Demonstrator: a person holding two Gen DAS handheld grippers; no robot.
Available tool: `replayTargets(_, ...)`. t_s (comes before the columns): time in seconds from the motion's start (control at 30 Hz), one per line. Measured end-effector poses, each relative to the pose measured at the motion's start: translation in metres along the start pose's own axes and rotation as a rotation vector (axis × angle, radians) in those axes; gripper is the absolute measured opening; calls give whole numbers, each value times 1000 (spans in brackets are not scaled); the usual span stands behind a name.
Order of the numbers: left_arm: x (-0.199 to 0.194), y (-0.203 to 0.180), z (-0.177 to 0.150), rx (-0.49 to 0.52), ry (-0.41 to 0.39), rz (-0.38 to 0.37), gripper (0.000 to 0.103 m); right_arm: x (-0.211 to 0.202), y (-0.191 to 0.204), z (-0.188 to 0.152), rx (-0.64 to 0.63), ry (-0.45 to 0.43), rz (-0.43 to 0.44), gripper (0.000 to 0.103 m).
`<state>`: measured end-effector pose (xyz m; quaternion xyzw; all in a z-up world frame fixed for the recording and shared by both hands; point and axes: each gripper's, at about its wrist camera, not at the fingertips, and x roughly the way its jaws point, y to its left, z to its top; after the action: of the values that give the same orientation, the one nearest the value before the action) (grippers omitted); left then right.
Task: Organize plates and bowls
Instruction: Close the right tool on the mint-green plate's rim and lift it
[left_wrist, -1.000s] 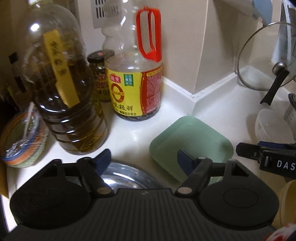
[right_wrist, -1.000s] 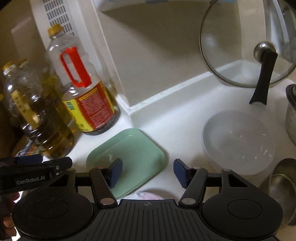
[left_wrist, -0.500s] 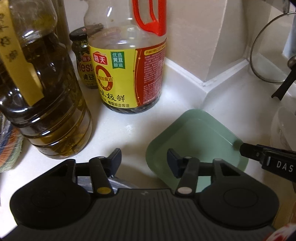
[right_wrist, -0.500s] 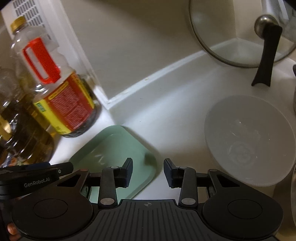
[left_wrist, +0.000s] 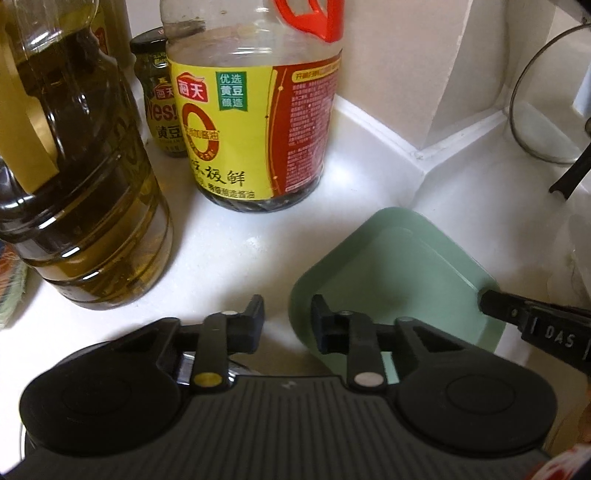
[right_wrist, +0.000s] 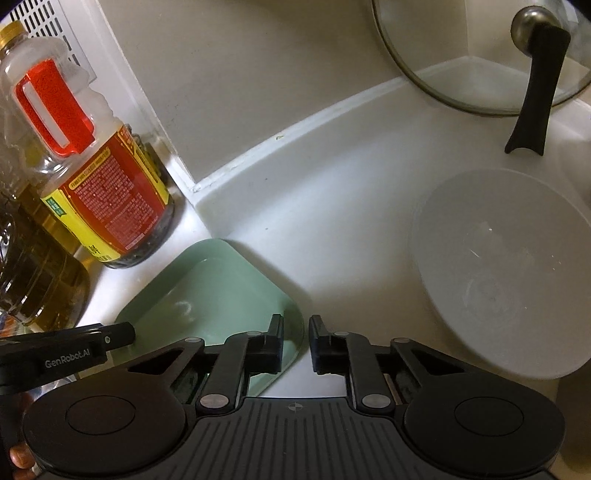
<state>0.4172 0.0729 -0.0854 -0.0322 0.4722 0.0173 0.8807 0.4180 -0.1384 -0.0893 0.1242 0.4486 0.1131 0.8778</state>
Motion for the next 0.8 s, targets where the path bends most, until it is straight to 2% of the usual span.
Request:
replayTargets(0.07, 1, 0, 0, -1, -1, -7, 18, 0, 1, -1, -7, -4, -10, 7)
replayTargets(0.1, 1, -1, 0, 0, 0, -13, 12, 0, 1, -1, -9, -5, -12, 6)
replayTargets(0.13, 0, -2, 0, 1, -1, -16, 10, 0, 1, -1, -9, -4, -12, 6)
replayTargets(0.37, -6, -6, -2, 5, -16, -13, 8, -9, -1, 1, -9, -45, -6, 5)
replayTargets(0.8, -58, 8, -8, -33, -96, -25, 7, -43, 12, 5, -28, -110, 35, 5)
